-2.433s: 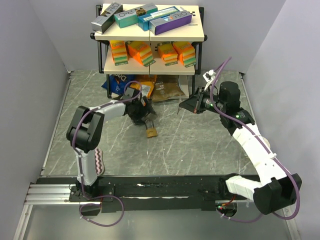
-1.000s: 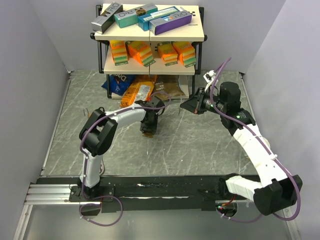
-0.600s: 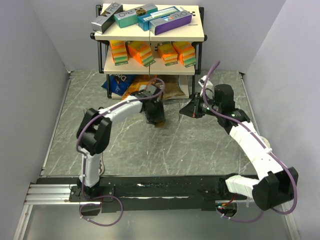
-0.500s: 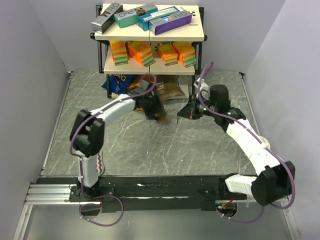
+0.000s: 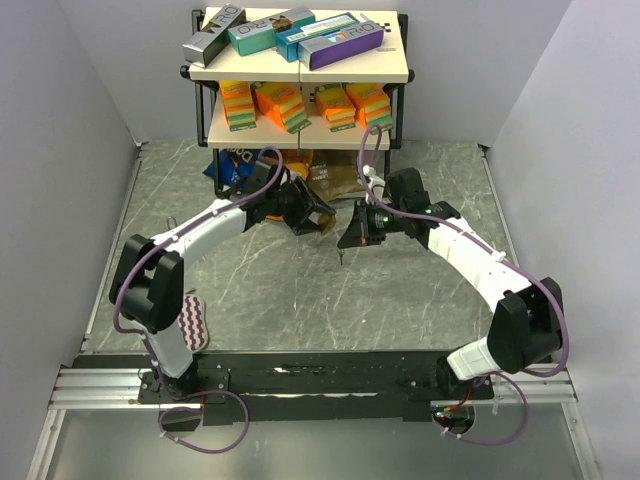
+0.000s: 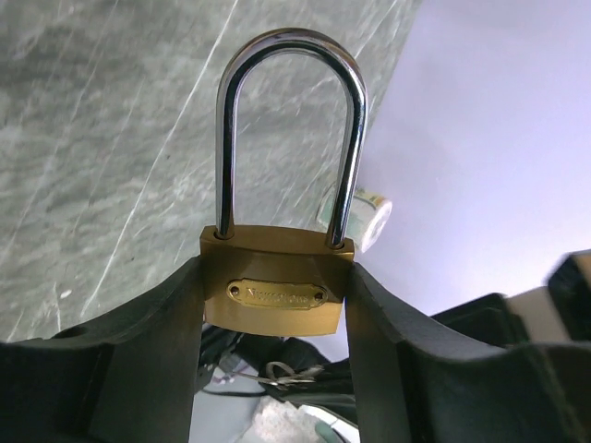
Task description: Unlock with the key
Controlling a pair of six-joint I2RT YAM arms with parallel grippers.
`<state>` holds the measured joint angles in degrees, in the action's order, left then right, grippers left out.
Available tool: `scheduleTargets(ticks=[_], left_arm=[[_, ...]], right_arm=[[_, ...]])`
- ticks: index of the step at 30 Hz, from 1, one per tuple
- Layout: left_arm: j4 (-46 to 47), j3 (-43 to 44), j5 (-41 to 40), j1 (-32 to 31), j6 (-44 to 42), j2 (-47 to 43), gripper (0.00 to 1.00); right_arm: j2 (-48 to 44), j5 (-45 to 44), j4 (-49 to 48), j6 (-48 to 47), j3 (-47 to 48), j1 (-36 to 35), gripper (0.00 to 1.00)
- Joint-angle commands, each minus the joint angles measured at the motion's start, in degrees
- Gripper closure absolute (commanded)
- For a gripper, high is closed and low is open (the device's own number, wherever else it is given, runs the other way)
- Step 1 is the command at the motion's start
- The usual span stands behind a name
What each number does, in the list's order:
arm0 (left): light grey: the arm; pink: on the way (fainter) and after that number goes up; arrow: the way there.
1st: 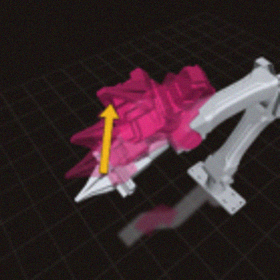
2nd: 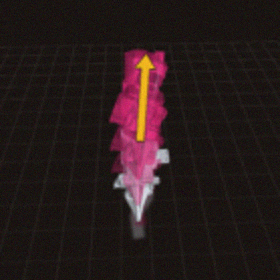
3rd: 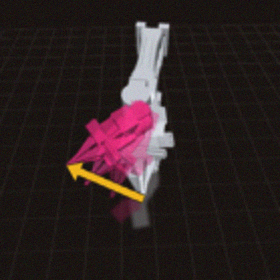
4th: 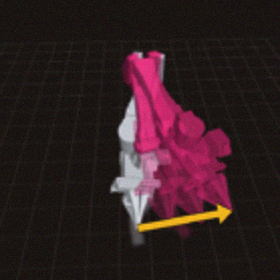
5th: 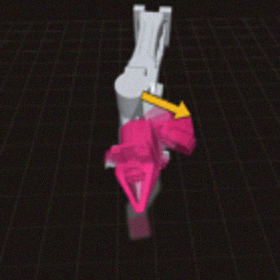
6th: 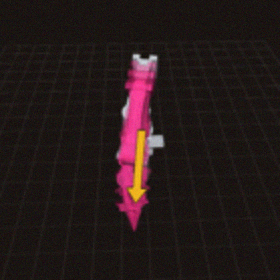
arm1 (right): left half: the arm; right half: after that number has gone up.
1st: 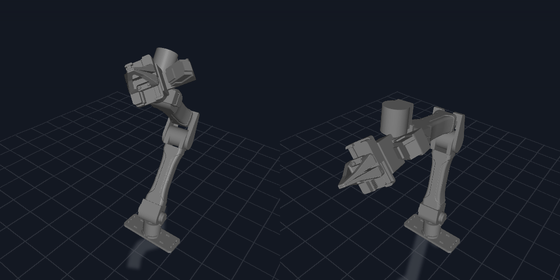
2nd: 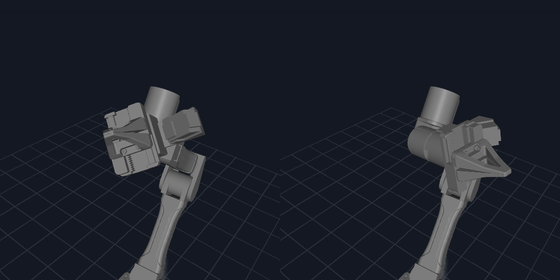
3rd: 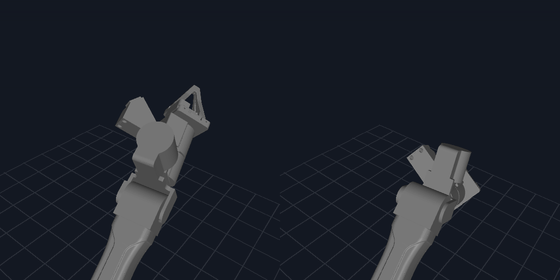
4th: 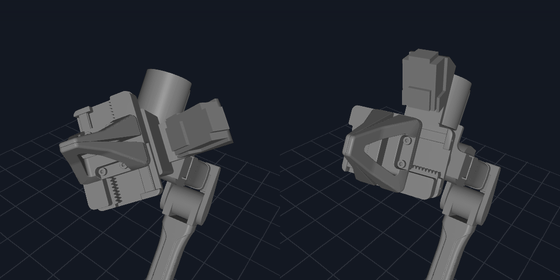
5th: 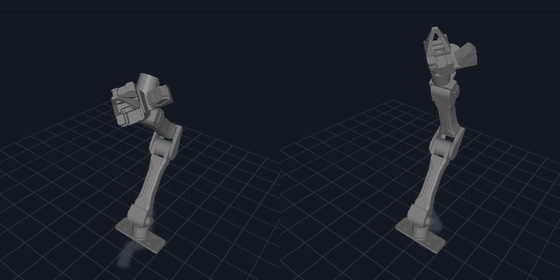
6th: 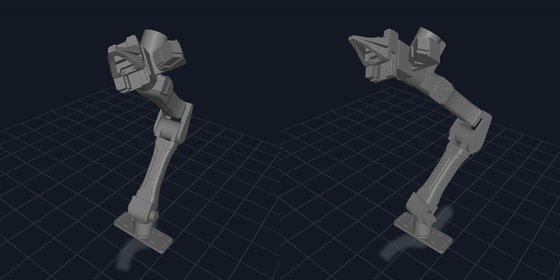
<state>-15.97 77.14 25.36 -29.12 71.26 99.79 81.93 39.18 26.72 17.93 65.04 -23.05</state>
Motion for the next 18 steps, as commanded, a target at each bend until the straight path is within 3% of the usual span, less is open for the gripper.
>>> scheduleTargets(ticks=[1, 18], left_arm=[[4.8, -0.2, 3.0, -0.1, 2.7, -5.0, 0.99], [4.3, -1.6, 1.2, -1.5, 2.7, -7.9, 0.99]], right_arm=[[1.1, 1.5, 0.5, -0.4, 3.7, -0.2, 1.0], [4.2, 4.1, 1.5, 0.7, 4.6, -0.2, 1.0]])
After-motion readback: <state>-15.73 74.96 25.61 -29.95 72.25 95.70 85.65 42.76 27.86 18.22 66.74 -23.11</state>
